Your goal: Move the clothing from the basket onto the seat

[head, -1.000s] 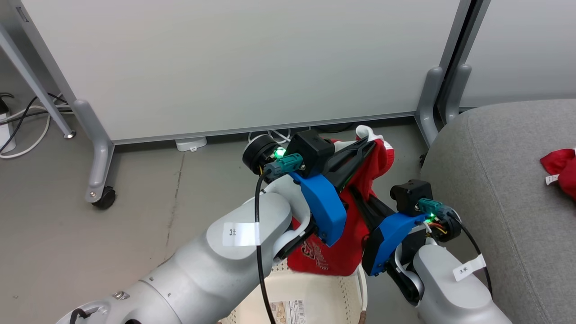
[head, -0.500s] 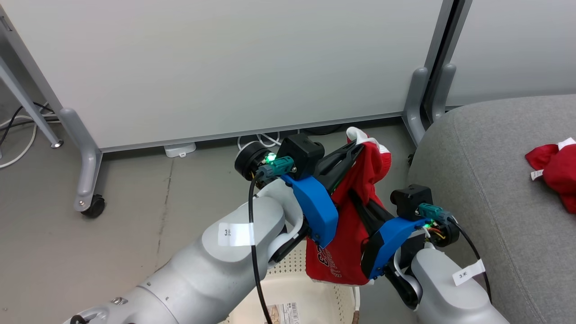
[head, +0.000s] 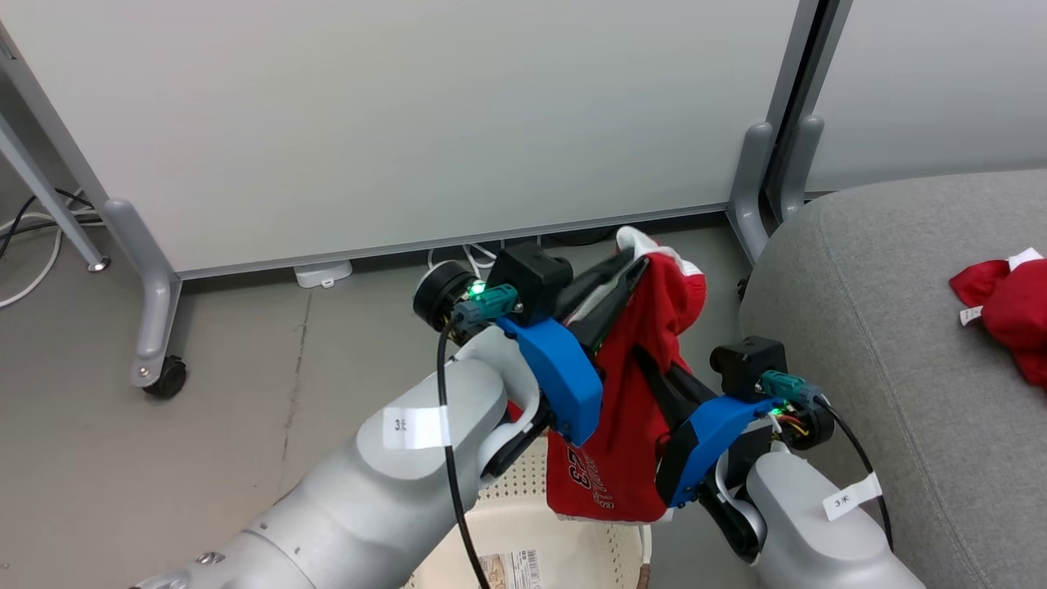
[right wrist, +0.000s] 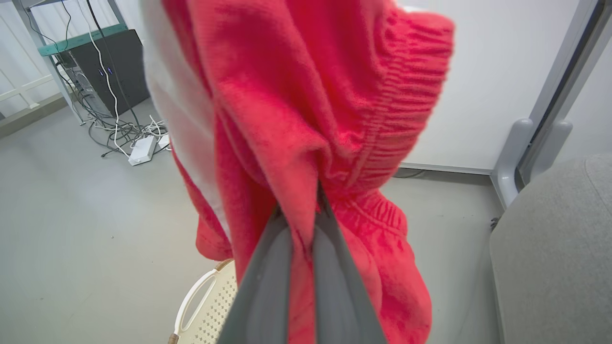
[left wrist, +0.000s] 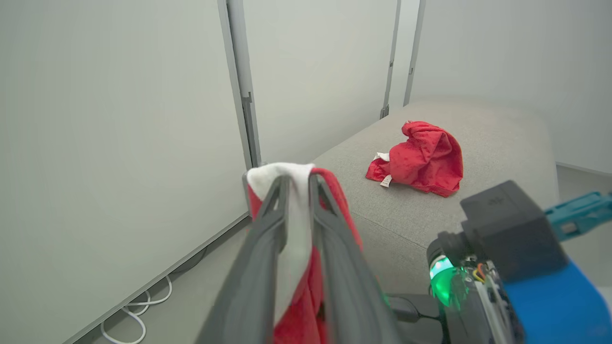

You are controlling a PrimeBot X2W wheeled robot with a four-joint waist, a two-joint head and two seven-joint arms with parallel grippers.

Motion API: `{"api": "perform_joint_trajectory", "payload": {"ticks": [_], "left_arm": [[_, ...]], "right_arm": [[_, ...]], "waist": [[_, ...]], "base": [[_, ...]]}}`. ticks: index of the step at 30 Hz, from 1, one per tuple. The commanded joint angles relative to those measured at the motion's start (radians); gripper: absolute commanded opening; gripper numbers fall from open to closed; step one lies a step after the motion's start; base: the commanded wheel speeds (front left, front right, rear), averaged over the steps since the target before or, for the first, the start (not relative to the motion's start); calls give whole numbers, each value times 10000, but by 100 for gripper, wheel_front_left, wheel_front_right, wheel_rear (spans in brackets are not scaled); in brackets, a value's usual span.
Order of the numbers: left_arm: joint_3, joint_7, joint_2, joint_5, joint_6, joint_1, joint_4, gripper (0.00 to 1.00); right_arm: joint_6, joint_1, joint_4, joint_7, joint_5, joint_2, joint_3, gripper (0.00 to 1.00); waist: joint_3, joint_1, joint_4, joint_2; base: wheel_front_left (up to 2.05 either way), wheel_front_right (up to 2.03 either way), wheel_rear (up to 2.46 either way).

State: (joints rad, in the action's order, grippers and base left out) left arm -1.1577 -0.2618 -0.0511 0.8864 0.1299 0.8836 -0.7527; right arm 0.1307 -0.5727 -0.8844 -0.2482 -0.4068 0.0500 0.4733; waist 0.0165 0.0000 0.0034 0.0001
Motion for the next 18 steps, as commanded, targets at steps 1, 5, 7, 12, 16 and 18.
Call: {"api": "perform_joint_trajectory", "payload": {"ticks": [1, 5, 7, 12, 16, 18], "left_arm": [[117, -45, -15, -78, 12, -208, -4, 100], [841, -39, -352, -892, -117, -708, 444, 100], [1345, -38, -573, -1396, -215, -1258, 880, 100], [2725, -39, -1107, -2558, -291, -2735, 2019, 100], [3841, -38, -1389, -3398, -277, -3929, 2798, 100], [4409, -39, -1452, -3739, -260, -4469, 3121, 100]], "right_arm": [[1, -233, 17, -60, -36, 8, 10, 0], [1, -250, 140, -114, -29, 8, -28, 0], [1, -246, 208, -122, 16, 8, -110, 0], [1, -155, 354, -154, 223, 8, -500, 0], [1, -24, 518, -174, 393, 8, -833, 0], [1, 38, 605, -173, 480, 8, -995, 0]], "waist": [[17, 0, -16, -1], [84, 0, -61, -1], [110, 0, -70, -1], [189, 0, -28, -1], [239, 0, 19, -1], [273, 0, 54, -1]], "base": [[0, 0, 0], [0, 0, 0], [0, 0, 0], [0, 0, 0], [0, 0, 0], [0, 0, 0]]}}
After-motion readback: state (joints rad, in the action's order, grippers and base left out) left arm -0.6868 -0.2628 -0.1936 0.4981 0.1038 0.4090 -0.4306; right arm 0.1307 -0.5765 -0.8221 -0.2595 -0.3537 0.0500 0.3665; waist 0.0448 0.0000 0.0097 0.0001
